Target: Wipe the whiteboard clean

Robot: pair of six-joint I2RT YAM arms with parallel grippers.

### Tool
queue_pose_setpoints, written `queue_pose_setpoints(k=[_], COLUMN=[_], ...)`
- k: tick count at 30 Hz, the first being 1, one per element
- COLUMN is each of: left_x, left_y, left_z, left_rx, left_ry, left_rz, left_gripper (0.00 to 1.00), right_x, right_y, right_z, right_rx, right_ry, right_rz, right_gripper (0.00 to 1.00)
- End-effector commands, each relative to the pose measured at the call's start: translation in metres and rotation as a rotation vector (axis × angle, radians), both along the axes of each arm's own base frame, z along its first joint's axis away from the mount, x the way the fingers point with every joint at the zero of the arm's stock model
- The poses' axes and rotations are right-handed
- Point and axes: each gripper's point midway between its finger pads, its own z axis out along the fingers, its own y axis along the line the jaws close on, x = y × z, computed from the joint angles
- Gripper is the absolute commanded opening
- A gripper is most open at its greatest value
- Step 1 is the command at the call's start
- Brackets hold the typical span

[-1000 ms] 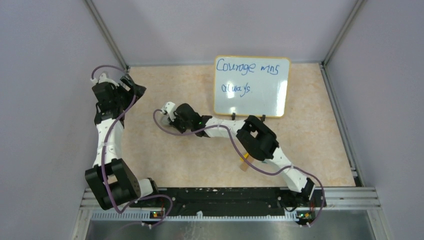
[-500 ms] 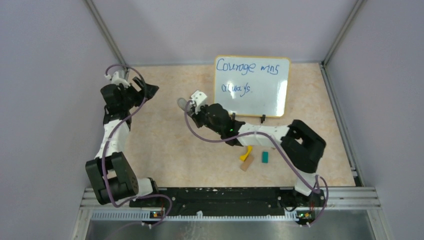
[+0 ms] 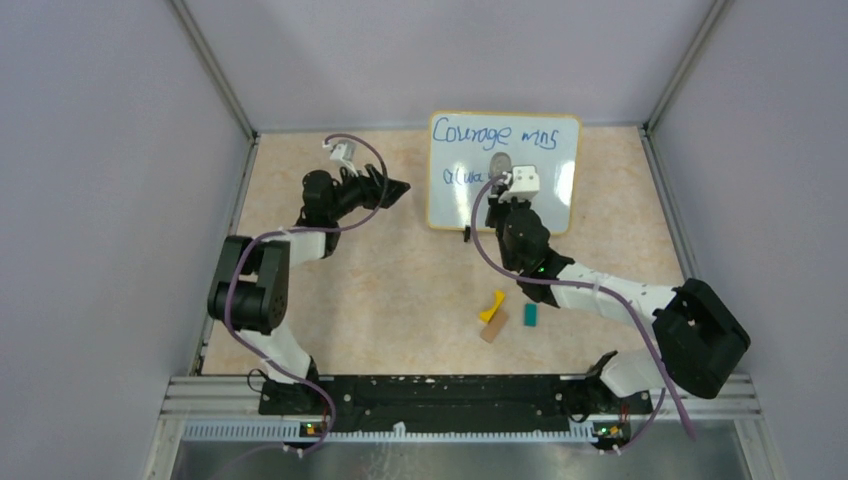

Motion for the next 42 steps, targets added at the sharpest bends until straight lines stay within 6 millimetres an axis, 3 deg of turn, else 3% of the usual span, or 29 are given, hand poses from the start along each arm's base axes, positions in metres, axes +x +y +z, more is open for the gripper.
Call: queue_pose_setpoints(k=[1, 7, 12, 17, 21, 27, 33, 38, 42], left_x=[0.026, 0.022, 0.027, 0.026, 0.027, 0.024, 0.027, 0.034, 0.045], left_y=[-0.02, -0.051, -0.073, -0.082, -0.081, -0.08, -0.057, -0.033, -0.039], left_z=[0.031, 0.02, 0.001, -0.02, -0.039, -0.049, -0.02, -0.012, -0.039], left_rx=[-0.083, -0.143, -0.1, -0.125, -0.106, -0.098, -0.058, -0.118, -0.121], left_ry=[-0.184, -0.226, -0.194, -0.131, -0.063, -0.019, -0.126, -0.134, -0.021], left_rz=[-0.048, -0.223, -0.292, -0.34, -0.329, -0.336, -0.256, -0.212, -0.229], left_gripper=[0.84, 0.83, 0.82, 0.61, 0.63, 0.64, 0.77, 0.8, 0.81], right_x=[0.004, 0.015, 0.026, 0.035, 0.04, 0.044, 0.047, 0.047, 0.048], right_y=[-0.052, -0.094, -0.109, -0.11, -0.115, -0.121, -0.115, -0.114, -0.115], right_z=[0.018, 0.007, -0.009, -0.022, -0.025, -0.03, -0.036, -0.039, -0.038], right_rx=[0.058, 0.043, 0.057, 0.041, 0.053, 0.053, 0.049, 0.045, 0.045], right_ry=[-0.042, -0.021, 0.012, 0.048, 0.06, 0.069, 0.08, 0.085, 0.081], right_rz=[-0.157, -0.245, -0.236, -0.231, -0.241, -0.25, -0.221, -0.221, -0.222], right_gripper=[0.0, 0.0, 0.0, 0.0, 0.0, 0.0, 0.0, 0.0, 0.0])
